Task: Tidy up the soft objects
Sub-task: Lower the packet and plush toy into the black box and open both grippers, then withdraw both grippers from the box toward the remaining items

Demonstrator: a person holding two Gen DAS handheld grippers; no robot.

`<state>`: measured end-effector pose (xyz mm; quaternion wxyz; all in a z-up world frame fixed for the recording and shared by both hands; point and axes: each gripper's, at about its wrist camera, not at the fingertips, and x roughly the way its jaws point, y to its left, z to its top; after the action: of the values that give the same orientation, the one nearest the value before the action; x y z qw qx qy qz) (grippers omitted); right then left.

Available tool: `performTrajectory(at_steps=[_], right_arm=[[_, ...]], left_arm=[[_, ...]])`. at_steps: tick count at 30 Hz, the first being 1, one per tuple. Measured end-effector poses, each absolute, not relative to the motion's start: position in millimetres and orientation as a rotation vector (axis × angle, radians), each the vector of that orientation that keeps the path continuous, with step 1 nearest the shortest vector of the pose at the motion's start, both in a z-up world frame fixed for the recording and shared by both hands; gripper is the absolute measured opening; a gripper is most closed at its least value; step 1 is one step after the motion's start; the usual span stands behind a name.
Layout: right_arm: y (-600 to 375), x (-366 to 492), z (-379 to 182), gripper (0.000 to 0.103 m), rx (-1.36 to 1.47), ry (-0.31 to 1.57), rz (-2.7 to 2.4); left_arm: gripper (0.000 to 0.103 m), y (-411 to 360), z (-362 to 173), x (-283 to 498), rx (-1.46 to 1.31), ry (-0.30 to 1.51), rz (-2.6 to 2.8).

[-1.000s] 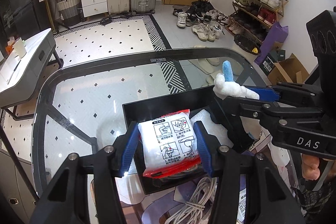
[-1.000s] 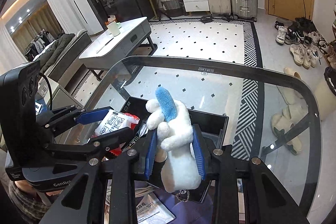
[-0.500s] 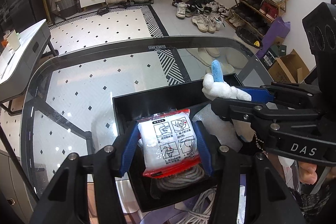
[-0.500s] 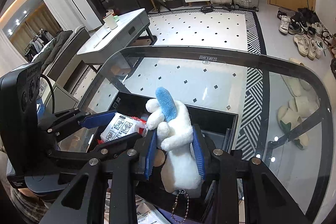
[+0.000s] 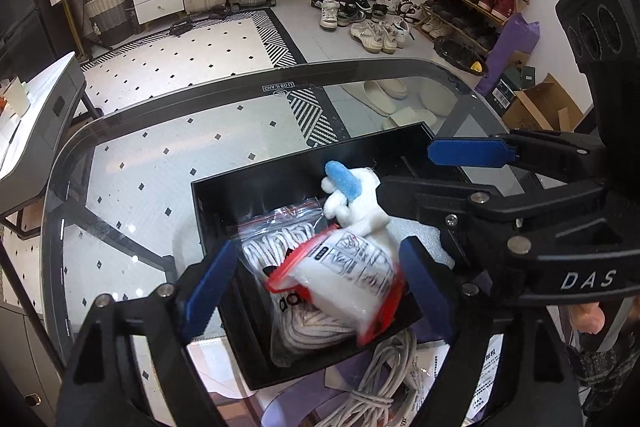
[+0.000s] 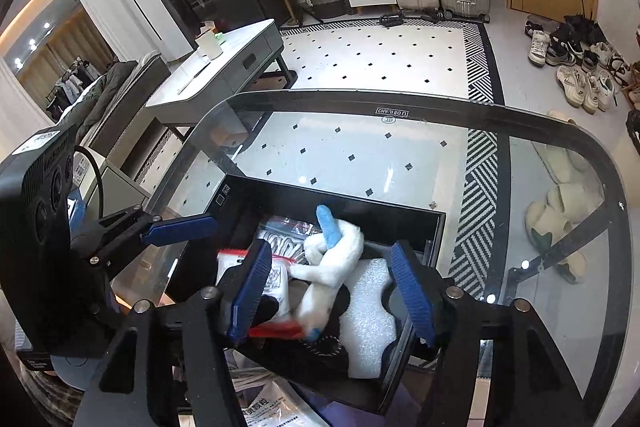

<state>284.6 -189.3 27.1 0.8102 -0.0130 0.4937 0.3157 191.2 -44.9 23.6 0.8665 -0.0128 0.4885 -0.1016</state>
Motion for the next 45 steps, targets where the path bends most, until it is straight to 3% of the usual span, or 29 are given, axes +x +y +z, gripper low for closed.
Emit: performTrajectory(at_steps=[7,11,45], right_arm=[[-201.2,272.3,40.9,0.090,-0.032,1.023,0.658],[-207.3,268.4,44.3,0.096,-0.030,1.022,0.658],[-246.2,199.8,43.2,0.100,-0.104,1.022,0.659]], left_arm=[[0.099,-40.9,32.4,181.4,-0.034,1.007,-0.214],[0.103,-40.6,33.6,175.6,-0.036,1.020,-0.224],[0.103,-40.8,28.1,112.5,0.071,1.008,-0.256]])
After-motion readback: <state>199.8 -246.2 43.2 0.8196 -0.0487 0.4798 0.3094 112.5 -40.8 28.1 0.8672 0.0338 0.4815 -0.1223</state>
